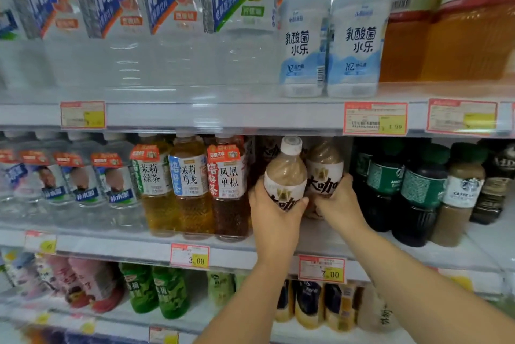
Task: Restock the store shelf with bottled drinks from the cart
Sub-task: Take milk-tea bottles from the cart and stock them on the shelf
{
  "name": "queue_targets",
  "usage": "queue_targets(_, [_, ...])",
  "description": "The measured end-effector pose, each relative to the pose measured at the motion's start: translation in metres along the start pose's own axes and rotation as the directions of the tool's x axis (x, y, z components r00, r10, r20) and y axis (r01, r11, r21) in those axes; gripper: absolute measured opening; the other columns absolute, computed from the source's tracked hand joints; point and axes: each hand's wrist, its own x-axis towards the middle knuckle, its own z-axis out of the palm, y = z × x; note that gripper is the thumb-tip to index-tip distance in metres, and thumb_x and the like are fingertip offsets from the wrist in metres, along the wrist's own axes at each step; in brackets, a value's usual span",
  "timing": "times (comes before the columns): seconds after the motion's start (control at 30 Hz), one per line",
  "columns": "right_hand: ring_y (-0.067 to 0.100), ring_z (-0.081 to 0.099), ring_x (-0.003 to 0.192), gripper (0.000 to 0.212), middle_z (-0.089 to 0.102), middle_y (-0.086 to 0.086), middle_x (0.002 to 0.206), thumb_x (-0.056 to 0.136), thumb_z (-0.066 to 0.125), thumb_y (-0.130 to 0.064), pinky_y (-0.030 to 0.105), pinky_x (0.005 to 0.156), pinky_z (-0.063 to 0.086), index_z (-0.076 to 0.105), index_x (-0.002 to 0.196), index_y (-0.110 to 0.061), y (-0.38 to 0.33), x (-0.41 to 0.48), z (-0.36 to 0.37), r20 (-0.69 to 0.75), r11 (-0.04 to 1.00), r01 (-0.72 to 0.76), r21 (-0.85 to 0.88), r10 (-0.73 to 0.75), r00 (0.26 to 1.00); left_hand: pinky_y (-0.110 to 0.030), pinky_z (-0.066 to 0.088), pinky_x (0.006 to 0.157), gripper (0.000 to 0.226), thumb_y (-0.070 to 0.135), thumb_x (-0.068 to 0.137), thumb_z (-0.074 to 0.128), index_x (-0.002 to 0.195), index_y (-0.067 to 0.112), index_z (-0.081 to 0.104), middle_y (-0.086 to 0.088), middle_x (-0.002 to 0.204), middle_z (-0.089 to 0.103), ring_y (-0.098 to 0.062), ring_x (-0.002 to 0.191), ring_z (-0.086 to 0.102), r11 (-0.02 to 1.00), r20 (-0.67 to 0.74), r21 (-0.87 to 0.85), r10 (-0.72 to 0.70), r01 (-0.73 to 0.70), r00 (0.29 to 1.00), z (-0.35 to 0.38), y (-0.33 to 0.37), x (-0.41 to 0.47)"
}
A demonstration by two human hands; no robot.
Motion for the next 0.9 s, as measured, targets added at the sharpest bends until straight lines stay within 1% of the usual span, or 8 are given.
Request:
queue_targets(0.1, [0.021, 0.055, 0.09, 0.055, 0.052, 0.009, 0.099, 0.077, 0.07, -0.009, 0.025, 0.058, 0.041, 0.033, 0.118, -0.003, 0.003, 0.017, 0.006, -0.027, 0.999, -0.04, -0.01, 0.04, 0.999, -0.038, 0.047, 0.094, 0.074, 0.032, 0.068, 0.08, 0.129, 0.013, 0.044, -0.005, 0.123, 0.055, -0.02, 0.113, 0.053, 0.996, 0.054, 0.07, -0.053, 0.049, 0.997, 0.001, -0.003, 0.014])
queue_targets(0.27, [0.02, 0.051, 0.087, 0.06, 0.053, 0.016, 0.109, 0.081, 0.068, -0.008, 0.009, 0.05, 0.04, 0.032, 0.128, 0.004, 0.003, 0.04, 0.015, -0.045, 0.994, -0.084, -0.062, 0.082, 0.996, -0.03, 0.043, 0.095, 0.079, 0.037, 0.076, 0.073, 0.137, 0.008, 0.032, -0.011, 0.133, 0.048, -0.024, 0.121, 0.048, 0.978, 0.1, 0.197, -0.087, 0.066, 0.991, 0.0, -0.007, 0.025])
queue_targets(0.33, [0.029, 0.054, 0.105, 0.067, 0.052, 0.025, 0.124, 0.083, 0.067, -0.01, 0.021, 0.08, 0.049, 0.026, 0.134, 0.005, 0.0, 0.041, 0.014, -0.012, 0.987, -0.112, -0.114, 0.111, 0.994, -0.037, 0.042, 0.099, 0.083, 0.036, 0.08, 0.069, 0.142, 0.007, 0.022, -0.013, 0.139, 0.041, -0.026, 0.126, 0.043, 0.973, 0.119, 0.225, -0.077, 0.049, 0.99, -0.001, -0.006, 0.025])
queue_targets(0.4, [0.035, 0.043, 0.126, 0.076, 0.04, 0.024, 0.138, 0.083, 0.066, -0.012, 0.039, 0.104, 0.038, 0.018, 0.141, 0.002, 0.0, 0.029, 0.011, 0.032, 0.979, -0.066, -0.193, 0.073, 0.997, -0.039, 0.04, 0.102, 0.087, 0.031, 0.084, 0.065, 0.148, 0.011, 0.008, -0.014, 0.144, 0.034, -0.028, 0.129, 0.04, 0.965, 0.14, 0.261, -0.049, 0.01, 0.989, -0.004, -0.007, 0.02])
queue_targets(0.5, [0.034, 0.017, 0.14, 0.069, 0.008, 0.016, 0.154, 0.087, 0.06, -0.02, 0.04, 0.115, 0.02, 0.023, 0.145, -0.014, 0.006, 0.005, 0.004, 0.136, 0.893, 0.131, -0.431, -0.079, 0.988, -0.04, 0.041, 0.1, 0.093, 0.027, 0.088, 0.06, 0.147, 0.025, -0.013, -0.01, 0.15, 0.021, -0.028, 0.125, 0.044, 0.946, 0.223, 0.308, 0.027, -0.097, 0.975, -0.015, -0.012, 0.006])
queue_targets(0.57, [0.037, 0.009, 0.141, 0.06, -0.009, 0.013, 0.156, 0.09, 0.055, -0.022, 0.042, 0.116, 0.017, 0.03, 0.143, -0.023, 0.01, 0.007, -0.001, 0.24, 0.825, 0.185, -0.534, -0.062, 0.969, -0.043, 0.048, 0.093, 0.091, 0.029, 0.091, 0.055, 0.141, 0.037, -0.021, -0.007, 0.154, 0.011, -0.031, 0.12, 0.048, 0.905, 0.296, 0.368, 0.106, -0.216, 0.949, -0.023, -0.015, -0.003])
queue_targets(0.67, [0.042, 0.018, 0.138, 0.056, -0.014, 0.016, 0.154, 0.088, 0.052, -0.013, 0.042, 0.116, 0.019, 0.037, 0.14, -0.025, 0.013, 0.023, 0.0, 0.305, 0.819, 0.144, -0.555, 0.04, 0.951, -0.042, 0.052, 0.082, 0.079, 0.03, 0.094, 0.047, 0.14, 0.048, -0.014, -0.008, 0.156, 0.001, -0.034, 0.115, 0.051, 0.83, 0.377, 0.45, 0.159, -0.331, 0.912, -0.029, -0.018, -0.01])
queue_targets(0.9, [0.044, 0.029, 0.131, 0.056, 0.005, 0.022, 0.151, 0.082, 0.047, 0.0, 0.041, 0.113, 0.027, 0.043, 0.134, -0.019, 0.026, 0.053, 0.019, 0.19, 0.849, 0.045, -0.526, 0.066, 0.98, -0.044, 0.05, 0.086, 0.067, 0.025, 0.094, 0.045, 0.143, 0.049, 0.006, -0.012, 0.156, -0.001, -0.037, 0.12, 0.047, 0.795, 0.41, 0.503, 0.126, -0.339, 0.904, -0.029, -0.019, -0.006])
